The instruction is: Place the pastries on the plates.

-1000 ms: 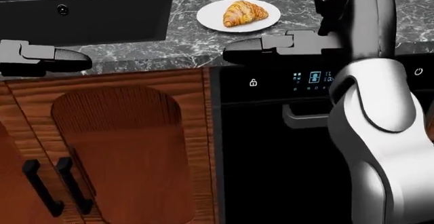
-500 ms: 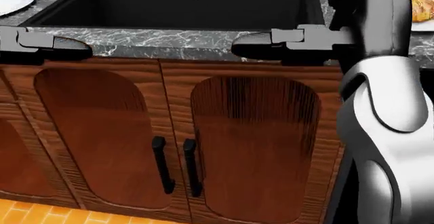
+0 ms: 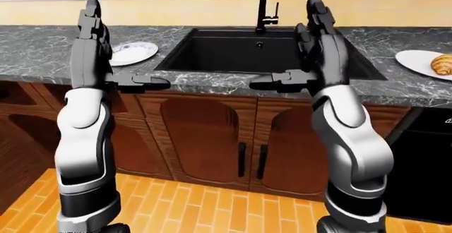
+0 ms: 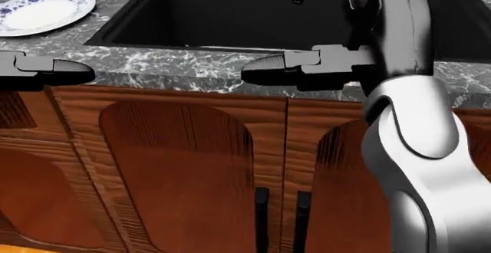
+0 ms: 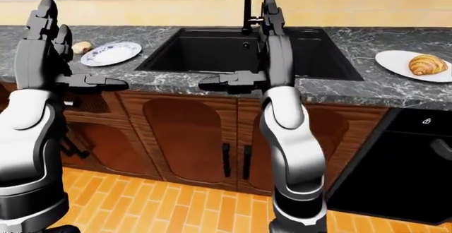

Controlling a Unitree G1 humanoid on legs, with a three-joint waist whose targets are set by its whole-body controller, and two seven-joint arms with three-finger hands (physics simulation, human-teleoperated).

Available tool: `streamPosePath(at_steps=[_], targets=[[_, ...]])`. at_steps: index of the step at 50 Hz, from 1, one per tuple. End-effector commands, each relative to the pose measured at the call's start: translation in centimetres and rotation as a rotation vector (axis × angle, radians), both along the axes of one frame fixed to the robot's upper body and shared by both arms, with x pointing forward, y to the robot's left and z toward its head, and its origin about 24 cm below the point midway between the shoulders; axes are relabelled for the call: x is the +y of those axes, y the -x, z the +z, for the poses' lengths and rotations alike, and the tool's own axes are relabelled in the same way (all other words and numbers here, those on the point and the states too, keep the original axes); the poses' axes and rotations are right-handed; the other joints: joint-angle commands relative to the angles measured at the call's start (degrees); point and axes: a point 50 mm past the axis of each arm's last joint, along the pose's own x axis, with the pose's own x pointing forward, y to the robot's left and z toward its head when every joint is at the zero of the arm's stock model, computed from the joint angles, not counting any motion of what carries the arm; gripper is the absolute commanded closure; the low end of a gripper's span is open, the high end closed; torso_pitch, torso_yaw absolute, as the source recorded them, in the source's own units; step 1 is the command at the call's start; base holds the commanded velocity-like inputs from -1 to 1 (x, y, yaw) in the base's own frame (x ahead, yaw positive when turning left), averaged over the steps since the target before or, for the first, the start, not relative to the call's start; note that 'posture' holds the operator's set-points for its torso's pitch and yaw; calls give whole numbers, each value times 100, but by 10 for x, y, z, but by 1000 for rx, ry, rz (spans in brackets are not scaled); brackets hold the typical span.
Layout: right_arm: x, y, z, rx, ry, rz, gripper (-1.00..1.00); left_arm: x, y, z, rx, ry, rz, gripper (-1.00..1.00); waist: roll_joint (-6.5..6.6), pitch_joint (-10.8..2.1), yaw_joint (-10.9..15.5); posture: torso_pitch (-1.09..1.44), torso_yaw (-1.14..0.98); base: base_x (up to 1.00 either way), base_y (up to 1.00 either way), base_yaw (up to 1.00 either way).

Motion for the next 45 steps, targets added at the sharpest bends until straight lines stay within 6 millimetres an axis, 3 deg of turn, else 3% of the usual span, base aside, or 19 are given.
streamPosePath(at_steps=[1, 7, 11, 12, 13, 14, 19, 21, 23, 24, 25, 27, 30, 38, 40, 41, 42, 43, 45], targets=[[-8, 6, 19, -99, -7, -41, -100, -10, 5, 21, -96, -34, -39, -100, -11, -208, -54, -16, 0, 15, 16, 0], [-8, 7, 22, -112, -12, -29, -100, -9, 5, 23, -99, -33, -37, -100, -314, -225, -47, -16, 0, 14, 19, 0], [-9, 6, 22, -112, -9, -32, -100, -10, 4, 25, -99, -37, -39, -100, -767, -189, -12, -16, 0, 20, 46, 0], [-9, 6, 22, -112, -10, -34, -100, -11, 4, 25, -99, -38, -39, -100, -773, -274, -3, -16, 0, 21, 46, 0], [-9, 6, 22, -113, -11, -34, -100, -11, 4, 26, -100, -38, -40, -100, -680, -195, -75, -16, 0, 21, 46, 0], [-9, 6, 22, -113, -9, -35, -100, -11, 3, 26, -99, -40, -41, -100, -789, -96, -90, -16, 0, 21, 46, 0], [-9, 8, 23, -120, -15, -29, -100, -11, 4, 25, -99, -39, -39, -100, -713, -236, -244, -16, 0, 21, 46, 0], [-9, 8, 23, -118, -14, -29, -100, -11, 4, 24, -98, -38, -39, -100, -547, -194, -288, -16, 0, 18, 41, 0], [-9, 8, 22, -115, -16, -29, -100, -11, 4, 23, -96, -42, -36, -100, -225, -209, -275, -16, 0, 14, 37, 0], [-8, 8, 22, -115, -17, -29, -100, -11, 4, 23, -98, -39, -37, -100, 113, -282, -240, -16, 0, 7, 32, 0], [-8, 8, 22, -115, -17, -28, -100, -11, 4, 23, -97, -39, -37, -100, 133, -381, -215, -16, 0, 2, 24, 0], [-9, 9, 23, -117, -15, -29, -100, -10, 4, 22, -96, -37, -35, -100, 52, -247, -143, -16, 0, 0, 25, 0], [-8, 9, 22, -114, -8, -30, -100, -10, 5, 22, -96, -35, -34, -100, -153, -340, -100, -16, 0, 0, 24, 0], [-8, 9, 23, -115, -7, -30, -100, -9, 5, 21, -95, -33, -34, -100, -524, -321, -99, -16, 0, 0, 28, 0], [-8, 9, 23, -116, -10, -29, -100, -9, 5, 21, -95, -35, -34, -100, -802, -264, -93, -16, 0, 0, 46, 0], [-8, 9, 23, -118, -7, -30, -100, -9, 5, 21, -95, -35, -34, -100, -839, -294, -63, -16, 0, 0, 46, 0], [-8, 9, 23, -119, -8, -28, -100, -9, 5, 21, -95, -36, -34, -100, -698, -239, -158, -16, 0, 0, 46, 0], [-7, 9, 23, -120, -8, -28, -100, -9, 5, 21, -95, -35, -34, -100, -818, -238, -161, -16, 0, 0, 47, 0], [-8, 8, 23, -119, -5, -27, -100, -9, 4, 22, -95, -36, -34, -100, -785, -324, -213, -16, 0, 0, 46, 0]])
